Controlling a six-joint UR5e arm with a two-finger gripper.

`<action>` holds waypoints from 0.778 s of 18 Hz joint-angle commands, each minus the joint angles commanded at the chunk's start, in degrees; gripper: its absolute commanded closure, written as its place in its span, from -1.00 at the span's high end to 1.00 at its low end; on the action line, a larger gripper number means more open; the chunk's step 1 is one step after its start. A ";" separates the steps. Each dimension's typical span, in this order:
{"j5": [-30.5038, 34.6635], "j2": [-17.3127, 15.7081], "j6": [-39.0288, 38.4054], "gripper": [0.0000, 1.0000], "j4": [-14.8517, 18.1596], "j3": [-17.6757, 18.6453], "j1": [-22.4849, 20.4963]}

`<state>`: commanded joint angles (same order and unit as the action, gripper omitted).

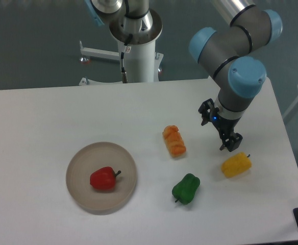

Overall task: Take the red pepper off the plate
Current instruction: 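Move the gripper over the red pepper on the plate and descend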

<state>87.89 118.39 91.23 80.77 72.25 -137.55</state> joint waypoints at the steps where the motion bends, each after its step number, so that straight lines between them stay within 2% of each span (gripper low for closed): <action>1: 0.00 0.00 0.00 1.00 0.00 0.00 0.00; 5: -0.87 0.26 -0.35 1.00 -0.26 -0.17 0.96; 8: -5.87 -0.70 -0.52 1.00 -0.79 0.53 2.98; 10: -11.22 -1.67 -1.75 1.00 -0.88 0.62 5.78; 12: -11.78 -1.67 -4.56 1.00 -2.63 0.44 9.48; 14: -11.60 -0.79 -7.02 1.00 -6.31 1.05 13.08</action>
<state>76.29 117.59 84.21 74.46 73.30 -124.47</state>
